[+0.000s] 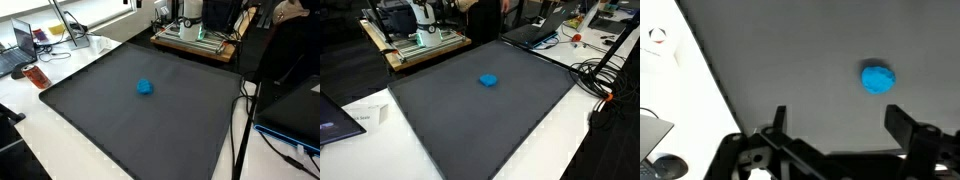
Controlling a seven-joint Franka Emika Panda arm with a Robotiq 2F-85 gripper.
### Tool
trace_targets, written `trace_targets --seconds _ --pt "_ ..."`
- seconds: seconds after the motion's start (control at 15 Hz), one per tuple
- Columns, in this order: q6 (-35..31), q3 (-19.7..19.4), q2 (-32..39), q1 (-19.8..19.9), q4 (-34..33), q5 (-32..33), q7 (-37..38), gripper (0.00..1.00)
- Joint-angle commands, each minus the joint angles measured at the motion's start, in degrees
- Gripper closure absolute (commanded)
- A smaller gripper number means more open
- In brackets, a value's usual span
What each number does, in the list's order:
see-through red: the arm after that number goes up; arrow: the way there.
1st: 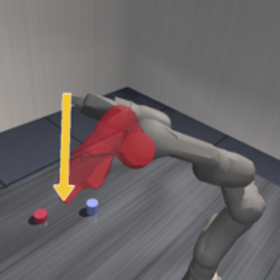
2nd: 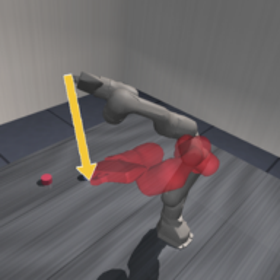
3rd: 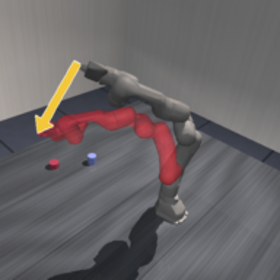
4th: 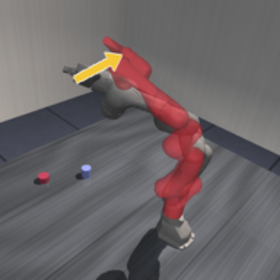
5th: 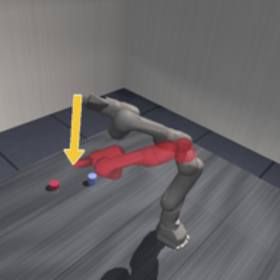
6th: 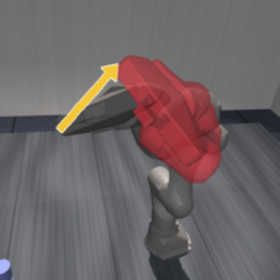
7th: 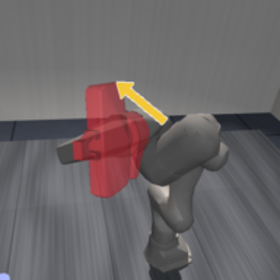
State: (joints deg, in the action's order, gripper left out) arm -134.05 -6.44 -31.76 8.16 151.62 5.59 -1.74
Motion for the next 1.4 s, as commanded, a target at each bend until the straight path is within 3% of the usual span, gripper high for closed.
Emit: trace_targets --seconds 0.0,0.53,0.87,1.33 --pt "0.2 0.1 0.0 0.1 -0.1 -0.1 -0.1 0.00" --pt "0.2 0.1 0.0 0.1 -0.1 -0.1 -0.1 0.00" --pt "4.7 -2.4 1.0 -8.1 -1.5 -10.2 -8.9 0.00" --pt "11.4 -2.2 -1.8 -16.3 -1.8 -20.3 -18.0 0.00"
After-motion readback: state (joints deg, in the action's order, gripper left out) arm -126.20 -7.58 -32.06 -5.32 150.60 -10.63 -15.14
